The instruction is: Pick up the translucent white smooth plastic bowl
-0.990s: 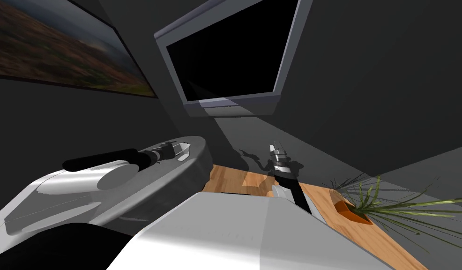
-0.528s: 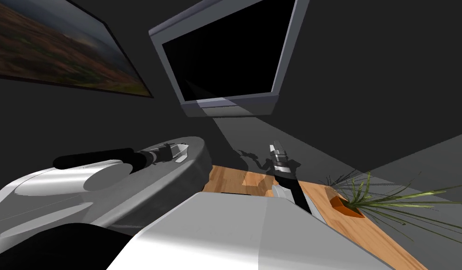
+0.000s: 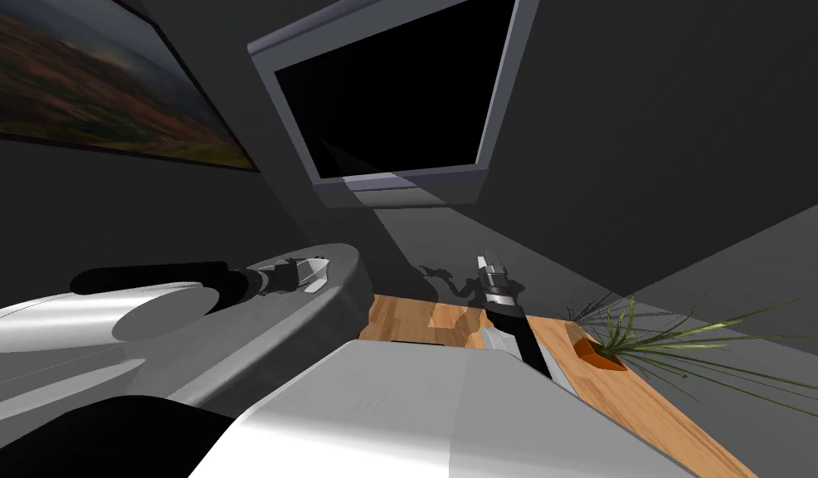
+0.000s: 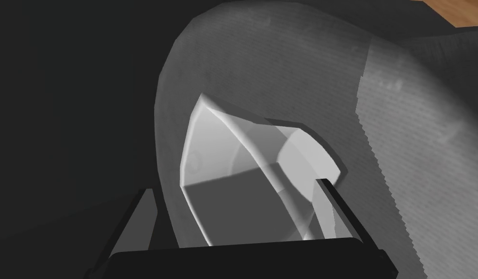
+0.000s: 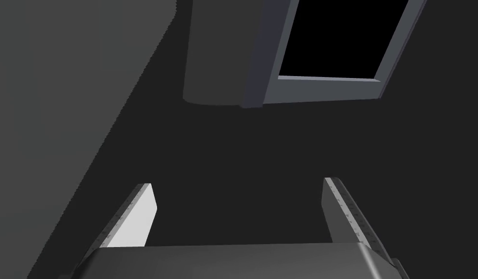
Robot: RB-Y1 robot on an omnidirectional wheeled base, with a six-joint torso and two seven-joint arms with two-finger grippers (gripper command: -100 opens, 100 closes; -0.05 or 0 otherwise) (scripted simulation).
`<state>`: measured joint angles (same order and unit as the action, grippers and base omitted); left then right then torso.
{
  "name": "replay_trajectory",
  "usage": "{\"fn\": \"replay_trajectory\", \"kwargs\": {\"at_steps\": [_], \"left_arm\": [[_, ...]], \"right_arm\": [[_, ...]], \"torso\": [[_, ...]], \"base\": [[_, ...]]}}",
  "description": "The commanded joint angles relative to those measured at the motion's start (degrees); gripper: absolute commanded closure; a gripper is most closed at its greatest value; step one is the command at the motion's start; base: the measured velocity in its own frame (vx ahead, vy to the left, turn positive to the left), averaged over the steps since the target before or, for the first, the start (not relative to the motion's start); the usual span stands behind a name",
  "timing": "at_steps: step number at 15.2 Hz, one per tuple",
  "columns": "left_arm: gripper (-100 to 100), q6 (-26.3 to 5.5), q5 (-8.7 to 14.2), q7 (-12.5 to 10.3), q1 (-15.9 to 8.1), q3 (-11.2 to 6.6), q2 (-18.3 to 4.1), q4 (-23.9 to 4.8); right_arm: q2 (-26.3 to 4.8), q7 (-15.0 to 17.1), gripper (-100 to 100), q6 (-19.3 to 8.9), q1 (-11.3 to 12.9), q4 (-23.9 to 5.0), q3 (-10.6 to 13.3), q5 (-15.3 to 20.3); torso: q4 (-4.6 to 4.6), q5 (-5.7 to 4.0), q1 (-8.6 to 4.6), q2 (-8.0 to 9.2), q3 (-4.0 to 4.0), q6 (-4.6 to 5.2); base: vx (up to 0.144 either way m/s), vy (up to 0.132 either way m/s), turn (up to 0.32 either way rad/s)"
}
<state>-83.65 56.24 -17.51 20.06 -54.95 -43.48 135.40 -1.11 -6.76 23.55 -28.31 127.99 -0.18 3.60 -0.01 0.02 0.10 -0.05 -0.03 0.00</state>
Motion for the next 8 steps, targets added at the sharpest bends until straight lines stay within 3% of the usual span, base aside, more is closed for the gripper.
{"fn": "replay_trajectory", "kwargs": {"at_steps": [1,2,3,5,6,8], "left_arm": [[-100,-2.7,0.5,-0.1,-0.1,-0.57,-0.3,-0.1],[-100,-2.7,0.5,-0.1,-0.1,-0.57,-0.3,-0.1],[-100,-4.9,1.7,-0.5,-0.2,-1.89,-0.9,-0.2],[-100,-6.6,1.7,-0.5,-0.2,-1.89,-0.9,-0.2],[-100,-8.1,2.8,-0.8,-0.4,-3.09,-1.4,-0.2],[-100,-10.4,2.8,-0.8,-0.4,-3.09,-1.4,-0.2]], "right_arm": [[0.0,0.0,0,0.0,0.0,0.0,0.0,0.0],[0.0,0.0,0,0.0,0.0,0.0,0.0,0.0],[0.0,0.0,0,0.0,0.0,0.0,0.0,0.0],[0.0,0.0,0,0.0,0.0,0.0,0.0,0.0],[0.0,0.0,0,0.0,0.0,0.0,0.0,0.0],[0.0,0.0,0,0.0,0.0,0.0,0.0,0.0]], "torso": [[0.0,0.0,0.0,0.0,0.0,0.0],[0.0,0.0,0.0,0.0,0.0,-0.01],[0.0,0.0,-0.01,0.01,0.01,-0.02],[0.0,0.0,0.0,0.0,0.0,0.0],[0.0,0.01,0.01,0.0,0.0,-0.01],[-0.01,0.01,0.04,-0.04,-0.02,-0.01]], "base": [[0.009,0.02,-0.051],[0.005,0.013,-0.003],[0.008,0.014,-0.063],[0.012,0.022,-0.07],[0.018,0.026,-0.098],[0.017,0.029,-0.051]]}}
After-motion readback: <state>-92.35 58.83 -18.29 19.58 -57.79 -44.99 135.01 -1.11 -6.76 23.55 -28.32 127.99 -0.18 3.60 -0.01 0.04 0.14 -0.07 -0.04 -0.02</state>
